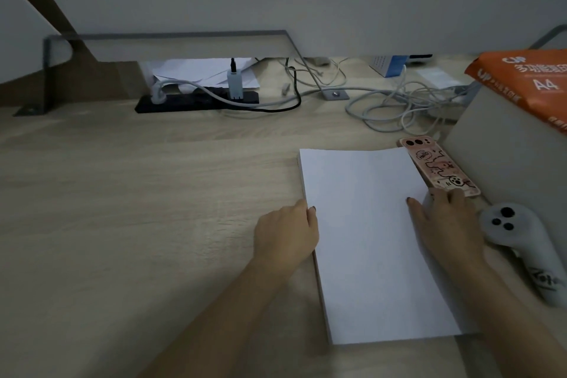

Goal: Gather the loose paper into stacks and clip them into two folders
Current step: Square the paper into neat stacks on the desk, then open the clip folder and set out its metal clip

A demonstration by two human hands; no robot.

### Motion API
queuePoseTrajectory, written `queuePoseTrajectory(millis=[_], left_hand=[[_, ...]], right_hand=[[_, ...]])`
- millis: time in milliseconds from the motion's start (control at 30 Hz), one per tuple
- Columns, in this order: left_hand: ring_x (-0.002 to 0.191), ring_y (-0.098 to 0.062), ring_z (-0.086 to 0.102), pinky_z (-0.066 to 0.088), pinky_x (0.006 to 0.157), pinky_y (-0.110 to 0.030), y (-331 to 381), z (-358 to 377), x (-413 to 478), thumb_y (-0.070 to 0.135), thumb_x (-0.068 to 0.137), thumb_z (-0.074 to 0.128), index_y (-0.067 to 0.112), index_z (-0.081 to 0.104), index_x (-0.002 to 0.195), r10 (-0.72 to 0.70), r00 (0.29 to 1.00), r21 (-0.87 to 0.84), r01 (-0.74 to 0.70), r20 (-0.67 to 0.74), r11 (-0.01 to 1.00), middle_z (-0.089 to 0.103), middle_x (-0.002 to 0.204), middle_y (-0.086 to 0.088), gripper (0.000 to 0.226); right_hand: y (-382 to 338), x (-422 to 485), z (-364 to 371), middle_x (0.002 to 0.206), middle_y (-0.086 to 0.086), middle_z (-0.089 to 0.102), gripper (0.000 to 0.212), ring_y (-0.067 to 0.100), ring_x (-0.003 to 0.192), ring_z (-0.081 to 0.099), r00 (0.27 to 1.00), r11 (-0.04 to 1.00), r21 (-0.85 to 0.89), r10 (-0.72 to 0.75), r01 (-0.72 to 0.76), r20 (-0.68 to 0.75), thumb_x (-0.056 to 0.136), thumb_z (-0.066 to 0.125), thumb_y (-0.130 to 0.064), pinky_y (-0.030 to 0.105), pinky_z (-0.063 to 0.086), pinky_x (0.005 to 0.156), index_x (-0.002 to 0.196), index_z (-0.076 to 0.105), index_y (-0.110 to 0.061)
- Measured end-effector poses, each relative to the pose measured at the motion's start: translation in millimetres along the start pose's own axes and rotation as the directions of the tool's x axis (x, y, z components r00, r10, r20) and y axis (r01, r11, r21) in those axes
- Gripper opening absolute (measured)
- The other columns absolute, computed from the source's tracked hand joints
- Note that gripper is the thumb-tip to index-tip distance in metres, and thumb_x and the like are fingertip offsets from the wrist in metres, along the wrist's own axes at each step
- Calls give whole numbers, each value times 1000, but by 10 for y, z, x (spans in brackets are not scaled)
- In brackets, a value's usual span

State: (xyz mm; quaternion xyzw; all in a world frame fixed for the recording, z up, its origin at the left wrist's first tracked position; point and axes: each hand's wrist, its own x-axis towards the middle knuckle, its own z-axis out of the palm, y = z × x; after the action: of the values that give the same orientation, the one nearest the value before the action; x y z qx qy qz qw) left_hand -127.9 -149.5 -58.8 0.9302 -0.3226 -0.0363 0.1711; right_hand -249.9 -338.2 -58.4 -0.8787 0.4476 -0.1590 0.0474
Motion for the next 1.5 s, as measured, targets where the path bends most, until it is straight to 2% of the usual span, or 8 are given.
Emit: queuePoseTrajectory(millis=[300, 467, 700, 833, 967, 1133, 1300, 1500], left_hand=[[61, -16, 50, 34, 57, -30, -244, -146, -89, 34, 98, 27, 15, 53, 86, 68, 994, -157, -54, 82, 986, 58, 71, 4, 34], [79, -18, 66, 53, 79, -40, -683, -424, -264, 35, 94, 36, 25, 58, 89, 29, 988, -384, 31, 149, 923, 70, 85, 7, 24], [89, -8, 60, 49, 81, -30, -1701, -993, -661, 26, 93, 46, 32, 57, 92, -118, 975, -473, 14, -189, 881, 62, 96, 16, 13], [110, -13, 51, 38, 88, -27, -2474, -1303, -943, 19, 93, 47, 20, 57, 111, -177, 910, -267, 77, -375, 961, 56, 117, 6, 20], [124, -28, 44, 33, 103, -36, -3458, -1639, -1341, 19, 92, 53, 9, 55, 121, -341, 818, -177, 291, -464, 940, 53, 131, -10, 31], [144, -33, 15, 12, 116, -45, -4585, -2035, -1894, 55, 88, 45, 14, 29, 145, -666, 646, -76, 694, -372, 716, 21, 155, -18, 72], [137, -38, 28, 20, 113, -48, -5109, -2222, -2206, 78, 75, 38, 9, 25, 145, -821, 502, -72, 841, -272, 537, 30, 149, -22, 100], [124, -40, 44, 34, 103, -49, -5118, -2194, -2261, 66, 80, 49, 9, 34, 140, -798, 519, -118, 811, -306, 573, 45, 138, -20, 84]], right_hand=[[-225, -98, -175, 128, 31, 46, 43, 44, 118, 43, 999, 993, 119, -17, 12, 38, 92, 51, -25, 46, 37, 94, 127, 48, 0], [-892, -318, -243, 132, 16, 44, 36, 30, 116, 50, 952, 926, 314, -268, 211, 150, 93, 48, -28, 37, 41, 94, 125, 53, -12], [-2321, -944, -88, 109, -1, 55, 22, -4, 79, 51, 800, 709, 682, -510, 181, 317, 94, 47, -19, -1, 38, 64, 110, 62, -16], [-3101, -1468, 13, 94, -9, 59, 21, 11, 88, 56, 662, 574, 818, -607, -16, 439, 93, 48, -13, 8, 42, 70, 108, 62, -14], [-3758, -2033, 80, 105, 3, 62, 21, 16, 96, 58, 455, 508, 826, -692, -244, 560, 91, 53, -20, 26, 45, 87, 110, 60, -21], [-4239, -2496, 114, 125, -1, 58, 39, 13, 115, 54, 262, 492, 766, -742, -415, 618, 89, 55, -26, 22, 41, 93, 128, 52, -24], [-4509, -2721, 142, 148, -7, 35, 58, 10, 134, 36, 240, 495, 778, -761, -387, 603, 88, 55, -29, 27, 29, 109, 142, 33, -29], [-4716, -2864, 206, 146, -14, 33, 59, 6, 136, 32, 294, 433, 837, -796, -334, 529, 92, 52, -23, 19, 30, 102, 145, 26, -27]])
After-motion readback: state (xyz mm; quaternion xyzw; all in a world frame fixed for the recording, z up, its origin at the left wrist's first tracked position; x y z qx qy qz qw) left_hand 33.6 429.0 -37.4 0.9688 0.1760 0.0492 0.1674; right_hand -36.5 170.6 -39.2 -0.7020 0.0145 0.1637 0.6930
